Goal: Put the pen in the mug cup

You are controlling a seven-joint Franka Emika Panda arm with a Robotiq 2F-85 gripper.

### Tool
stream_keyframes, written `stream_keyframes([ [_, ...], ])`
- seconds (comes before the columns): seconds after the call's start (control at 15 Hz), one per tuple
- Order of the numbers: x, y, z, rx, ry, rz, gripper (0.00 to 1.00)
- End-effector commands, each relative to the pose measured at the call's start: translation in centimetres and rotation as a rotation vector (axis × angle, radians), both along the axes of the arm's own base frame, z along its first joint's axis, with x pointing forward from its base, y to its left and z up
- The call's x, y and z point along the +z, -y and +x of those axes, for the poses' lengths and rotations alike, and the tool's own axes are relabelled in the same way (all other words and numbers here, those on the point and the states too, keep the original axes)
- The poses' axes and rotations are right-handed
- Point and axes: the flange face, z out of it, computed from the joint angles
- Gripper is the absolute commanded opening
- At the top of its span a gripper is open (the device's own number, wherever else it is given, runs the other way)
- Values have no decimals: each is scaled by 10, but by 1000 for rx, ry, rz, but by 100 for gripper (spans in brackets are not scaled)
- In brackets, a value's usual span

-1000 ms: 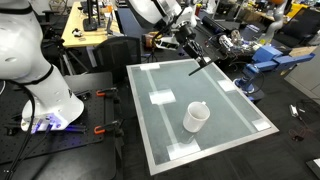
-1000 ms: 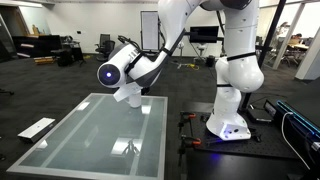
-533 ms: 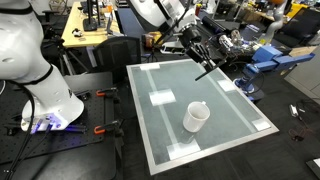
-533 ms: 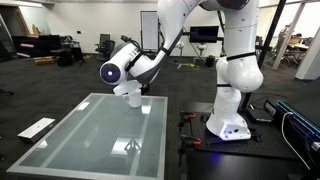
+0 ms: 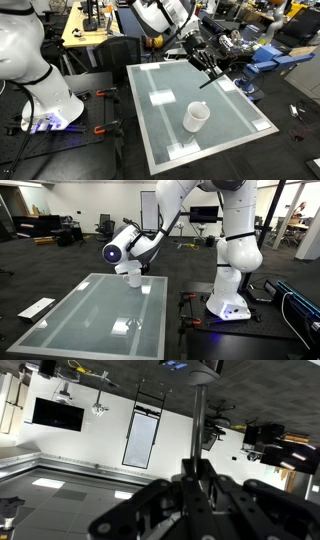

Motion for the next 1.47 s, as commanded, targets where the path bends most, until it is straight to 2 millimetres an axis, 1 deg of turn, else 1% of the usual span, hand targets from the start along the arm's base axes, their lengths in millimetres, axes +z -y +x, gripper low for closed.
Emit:
stream_keyframes([
  [0.0, -8, 13, 0, -37, 39, -28, 3],
  [0.2, -16, 19, -4, -72, 82, -40, 3],
  [0.4, -26, 22, -7, -105, 130, -74, 3],
  [0.6, -40, 25, -9, -130, 149, -94, 3],
  [1.0, -75, 27, -13, -144, 129, -97, 3],
  [1.4, -95, 28, -14, -135, 123, -103, 3],
])
